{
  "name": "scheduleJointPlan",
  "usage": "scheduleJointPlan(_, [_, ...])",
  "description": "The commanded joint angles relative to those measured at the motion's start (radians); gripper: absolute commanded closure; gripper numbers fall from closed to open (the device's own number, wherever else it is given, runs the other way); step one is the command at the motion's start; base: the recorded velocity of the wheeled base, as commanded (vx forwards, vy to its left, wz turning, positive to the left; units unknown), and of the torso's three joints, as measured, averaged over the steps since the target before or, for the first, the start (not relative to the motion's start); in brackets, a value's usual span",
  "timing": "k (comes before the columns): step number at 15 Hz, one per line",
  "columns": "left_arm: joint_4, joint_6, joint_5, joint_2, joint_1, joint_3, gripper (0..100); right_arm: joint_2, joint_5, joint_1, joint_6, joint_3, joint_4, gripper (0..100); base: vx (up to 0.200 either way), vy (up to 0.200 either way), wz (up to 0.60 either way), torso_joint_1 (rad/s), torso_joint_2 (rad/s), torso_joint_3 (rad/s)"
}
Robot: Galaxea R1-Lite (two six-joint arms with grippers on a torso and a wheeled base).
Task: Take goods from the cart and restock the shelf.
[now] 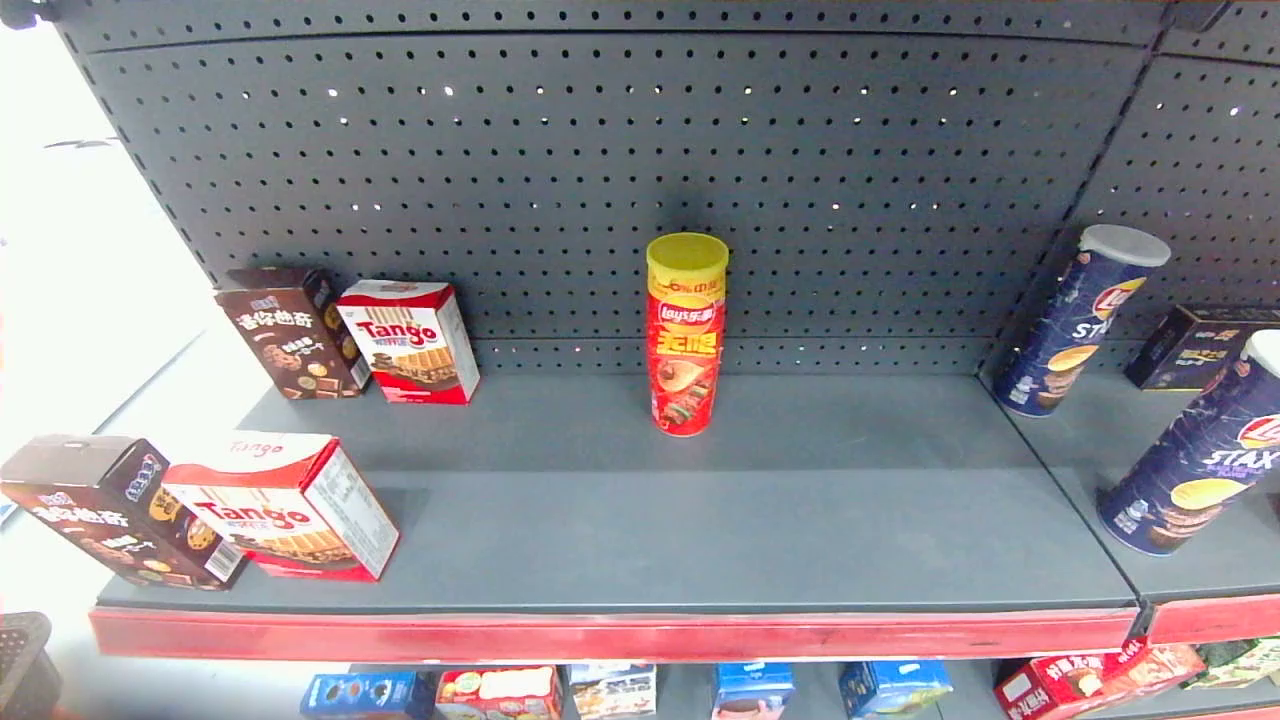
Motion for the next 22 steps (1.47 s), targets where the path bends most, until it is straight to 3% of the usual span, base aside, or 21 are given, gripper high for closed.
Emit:
scheduleJointPlan(1, [0.0,0.0,0.0,0.0,0.0,0.0,0,0.001,0.001,0.0,0.0,0.0,0.0,0,0.0,0.0,0.0,0.0,0.0,0.0])
scheduleJointPlan(13, [0.0,0.0,0.0,0.0,0.0,0.0,0,0.001,0.001,-0.001,-0.001,0.0,0.0,0,0.0,0.0,0.0,0.0,0.0,0.0])
scheduleJointPlan(22, [0.0,0.0,0.0,0.0,0.0,0.0,0,0.001,0.002,-0.001,-0.003,0.0,0.0,0,0.0,0.0,0.6,0.004,0.0,0.003])
